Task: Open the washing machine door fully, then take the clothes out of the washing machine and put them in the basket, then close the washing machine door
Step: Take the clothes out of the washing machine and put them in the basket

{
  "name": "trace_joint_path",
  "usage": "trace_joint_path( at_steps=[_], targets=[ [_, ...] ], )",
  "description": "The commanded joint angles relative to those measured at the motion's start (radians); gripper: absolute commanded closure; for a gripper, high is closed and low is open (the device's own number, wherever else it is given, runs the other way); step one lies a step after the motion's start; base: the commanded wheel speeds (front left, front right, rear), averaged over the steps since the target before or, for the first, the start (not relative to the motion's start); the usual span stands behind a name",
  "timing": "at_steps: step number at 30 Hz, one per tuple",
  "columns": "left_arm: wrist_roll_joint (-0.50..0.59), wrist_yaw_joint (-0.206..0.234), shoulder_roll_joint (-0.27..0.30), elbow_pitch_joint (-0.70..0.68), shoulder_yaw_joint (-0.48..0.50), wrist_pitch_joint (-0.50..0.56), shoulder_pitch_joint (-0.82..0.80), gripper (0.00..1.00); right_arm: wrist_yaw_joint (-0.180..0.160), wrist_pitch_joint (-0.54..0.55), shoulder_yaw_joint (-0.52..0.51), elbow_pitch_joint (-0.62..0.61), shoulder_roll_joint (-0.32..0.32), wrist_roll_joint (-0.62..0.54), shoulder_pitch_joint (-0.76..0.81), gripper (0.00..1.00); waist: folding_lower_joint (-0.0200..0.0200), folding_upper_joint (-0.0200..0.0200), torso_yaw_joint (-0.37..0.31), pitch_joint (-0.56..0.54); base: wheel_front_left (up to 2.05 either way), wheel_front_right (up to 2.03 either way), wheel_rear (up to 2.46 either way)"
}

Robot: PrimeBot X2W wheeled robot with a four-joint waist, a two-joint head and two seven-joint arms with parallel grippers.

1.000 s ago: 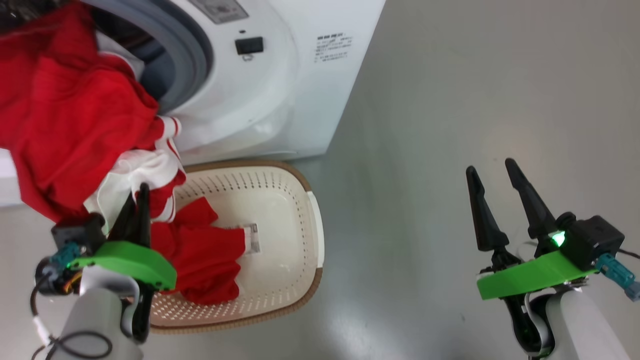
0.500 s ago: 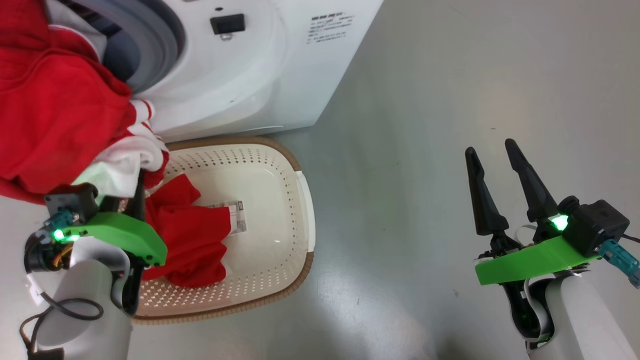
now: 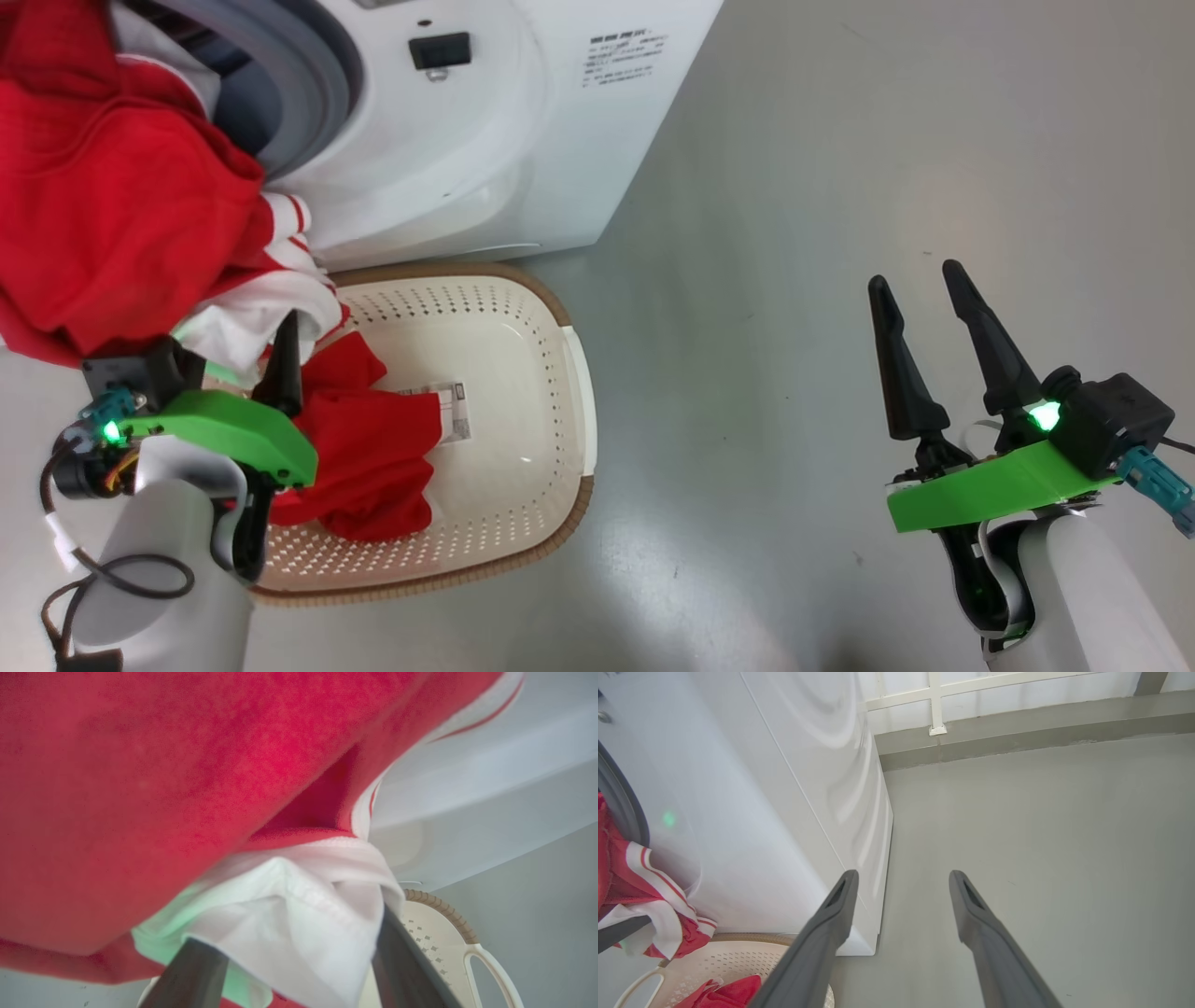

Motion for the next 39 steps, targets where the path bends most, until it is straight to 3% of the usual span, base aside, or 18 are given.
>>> trace_joint_path(
  at_steps=[1,19,39],
  targets=[
    [-0.006,-0.006,0.027,-0.032,0.026,-0.005,0.032,0.00,0.000,-0.006,0.022,-0.019,-0.007,-0.010,0.004,0.00,0.0000,0.0000,0.006,-0.007,0.00,0.00,0.00],
    [0.102,-0.006,-0.034,-0.426,0.137,-0.005,0.255,0.00,0.000,-0.006,0.003,-0.012,-0.007,-0.056,0.033,0.00,0.0000,0.0000,0.066,-0.067,0.00,0.00,0.00],
    [0.090,-0.006,-0.076,-0.716,0.168,-0.005,0.470,0.00,0.000,-0.006,-0.015,-0.009,-0.007,-0.068,0.058,0.00,0.0000,0.0000,0.079,-0.105,0.00,0.00,0.00]
  ],
)
